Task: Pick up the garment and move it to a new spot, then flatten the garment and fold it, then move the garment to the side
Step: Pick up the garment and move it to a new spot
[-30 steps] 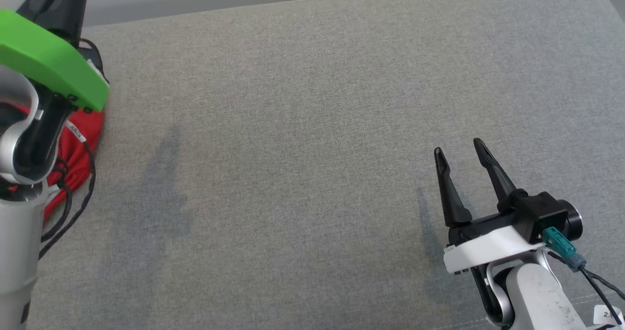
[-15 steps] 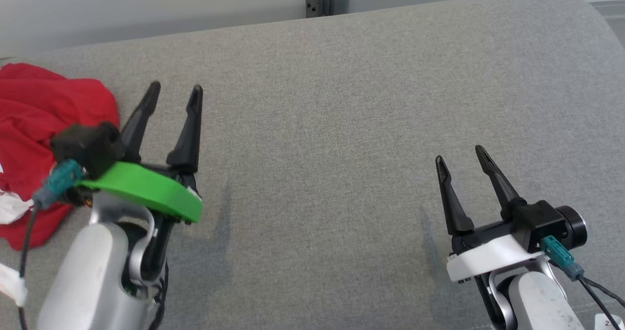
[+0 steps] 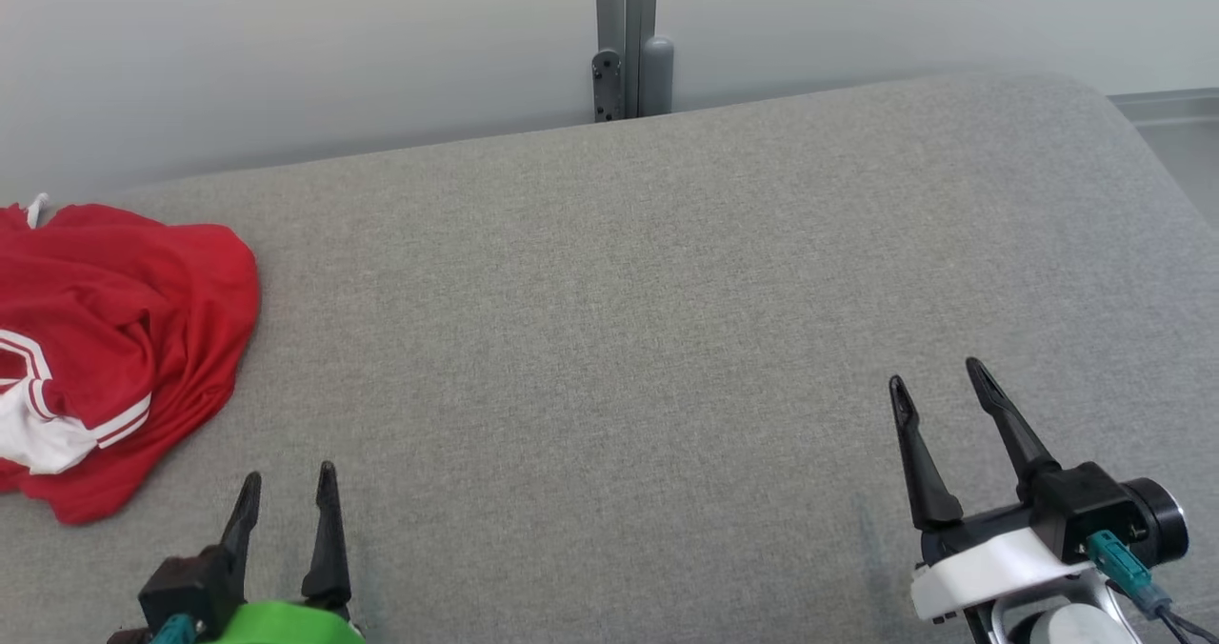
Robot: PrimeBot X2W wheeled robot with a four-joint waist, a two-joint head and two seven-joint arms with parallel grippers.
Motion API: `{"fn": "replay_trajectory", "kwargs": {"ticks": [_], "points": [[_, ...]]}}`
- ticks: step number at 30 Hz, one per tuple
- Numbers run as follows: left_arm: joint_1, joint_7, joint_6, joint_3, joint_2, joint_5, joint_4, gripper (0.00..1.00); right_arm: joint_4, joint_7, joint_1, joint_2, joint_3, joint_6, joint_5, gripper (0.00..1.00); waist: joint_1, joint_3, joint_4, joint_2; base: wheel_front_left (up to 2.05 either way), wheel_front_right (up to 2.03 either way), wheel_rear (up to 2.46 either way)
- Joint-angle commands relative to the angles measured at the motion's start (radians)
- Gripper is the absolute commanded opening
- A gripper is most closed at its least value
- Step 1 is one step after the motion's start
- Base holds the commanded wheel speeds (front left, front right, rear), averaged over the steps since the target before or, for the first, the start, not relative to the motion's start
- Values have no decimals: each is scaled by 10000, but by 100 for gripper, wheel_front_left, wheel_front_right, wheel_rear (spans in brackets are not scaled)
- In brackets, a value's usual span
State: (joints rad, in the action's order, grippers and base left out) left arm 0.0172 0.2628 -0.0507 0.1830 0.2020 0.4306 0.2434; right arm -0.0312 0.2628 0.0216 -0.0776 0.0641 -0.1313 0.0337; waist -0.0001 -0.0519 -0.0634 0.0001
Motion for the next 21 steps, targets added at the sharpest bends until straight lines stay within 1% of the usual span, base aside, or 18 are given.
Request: {"fn": "replay_trajectory", "kwargs": {"ticks": [1, 3, 6, 11, 16, 19, 21], "points": [[454, 21, 150, -313, -68, -359, -106, 100, 57, 32, 202, -46, -93, 8, -55, 100, 1, 296, -8, -1, 0, 0, 0], [771, 20, 333, -841, -340, -551, -288, 100, 68, 32, 319, -52, -160, 8, -54, 100, 1, 352, 32, -1, 0, 0, 0], [1098, 16, 724, -1395, -641, -1006, -362, 100, 54, 32, 433, -72, -264, 8, -41, 100, 1, 414, 128, -1, 0, 0, 0], [1059, 18, 1144, -2109, -1033, -1596, -552, 100, -34, 32, 468, -13, -339, 8, -54, 100, 1, 417, 251, -1, 0, 0, 0], [763, 19, 1448, -2378, -1212, -2021, -494, 100, -87, 32, 469, 22, -269, 8, -60, 100, 1, 373, 427, -1, 0, 0, 0], [601, 19, 1561, -2496, -1331, -2190, -562, 100, -99, 32, 499, 32, -224, 8, -36, 100, 1, 363, 772, -1, 0, 0, 0], [556, 18, 1610, -2566, -1382, -2229, -571, 100, -114, 32, 548, 40, -199, 8, -17, 100, 1, 397, 1141, -1, 0, 0, 0]]}}
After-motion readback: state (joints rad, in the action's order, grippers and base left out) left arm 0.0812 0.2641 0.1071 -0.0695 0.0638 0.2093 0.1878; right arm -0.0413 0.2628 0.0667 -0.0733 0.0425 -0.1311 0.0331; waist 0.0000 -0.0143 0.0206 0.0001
